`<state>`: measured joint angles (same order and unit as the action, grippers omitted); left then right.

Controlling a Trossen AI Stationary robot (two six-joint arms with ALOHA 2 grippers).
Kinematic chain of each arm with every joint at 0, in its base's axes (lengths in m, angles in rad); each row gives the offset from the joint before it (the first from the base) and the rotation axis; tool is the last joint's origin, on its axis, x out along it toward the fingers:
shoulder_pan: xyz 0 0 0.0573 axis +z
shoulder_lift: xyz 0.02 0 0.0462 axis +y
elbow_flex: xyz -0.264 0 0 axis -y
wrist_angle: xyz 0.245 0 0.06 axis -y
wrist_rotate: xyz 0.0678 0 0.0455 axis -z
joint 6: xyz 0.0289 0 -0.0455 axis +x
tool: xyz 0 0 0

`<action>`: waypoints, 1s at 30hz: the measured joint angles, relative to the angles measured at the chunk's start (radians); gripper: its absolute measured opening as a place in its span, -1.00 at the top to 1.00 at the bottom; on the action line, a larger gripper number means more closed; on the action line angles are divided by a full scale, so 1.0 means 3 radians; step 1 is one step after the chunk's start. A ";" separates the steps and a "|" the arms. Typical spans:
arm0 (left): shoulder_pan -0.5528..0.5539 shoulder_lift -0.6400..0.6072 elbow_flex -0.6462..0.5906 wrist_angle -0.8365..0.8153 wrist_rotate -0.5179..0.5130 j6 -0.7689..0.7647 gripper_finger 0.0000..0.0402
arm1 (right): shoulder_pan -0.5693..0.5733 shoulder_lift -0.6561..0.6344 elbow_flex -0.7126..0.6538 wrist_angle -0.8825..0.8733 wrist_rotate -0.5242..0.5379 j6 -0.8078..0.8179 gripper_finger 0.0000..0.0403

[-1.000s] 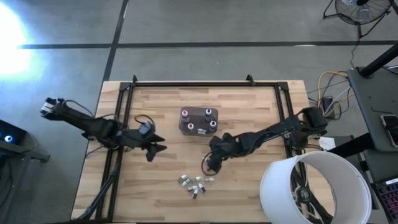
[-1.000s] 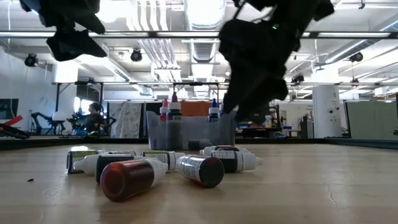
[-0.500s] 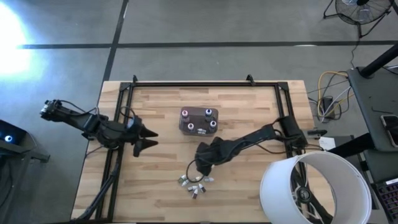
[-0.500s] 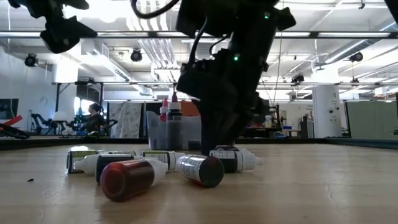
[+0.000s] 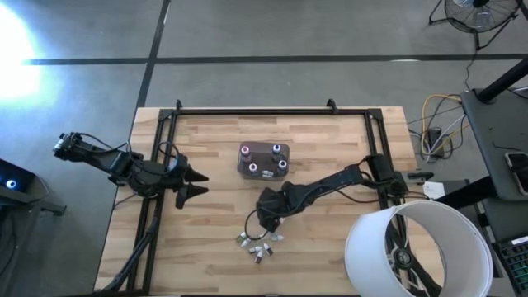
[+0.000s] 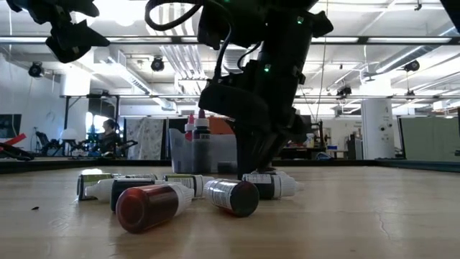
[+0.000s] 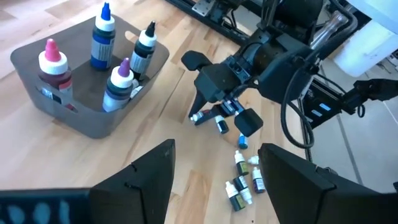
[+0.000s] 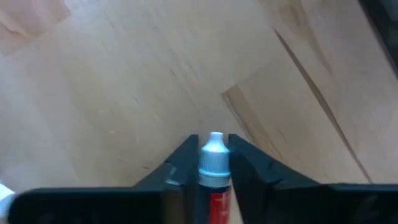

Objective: Pick & Place food coloring
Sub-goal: Put the top small red food coloring bottle into the black bin

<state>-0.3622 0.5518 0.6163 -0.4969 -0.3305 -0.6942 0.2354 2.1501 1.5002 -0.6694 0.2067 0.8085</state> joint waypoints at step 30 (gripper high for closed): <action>-0.0003 0.0000 0.0000 -0.0053 -0.0032 -0.0016 -0.03 | -0.0939 -0.1241 0.0058 0.0418 0.0494 -0.0125 -0.25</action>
<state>-0.3630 0.5518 0.6163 -0.5127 -0.3401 -0.6990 -0.0464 1.7779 1.5177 -0.5439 0.3549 0.7710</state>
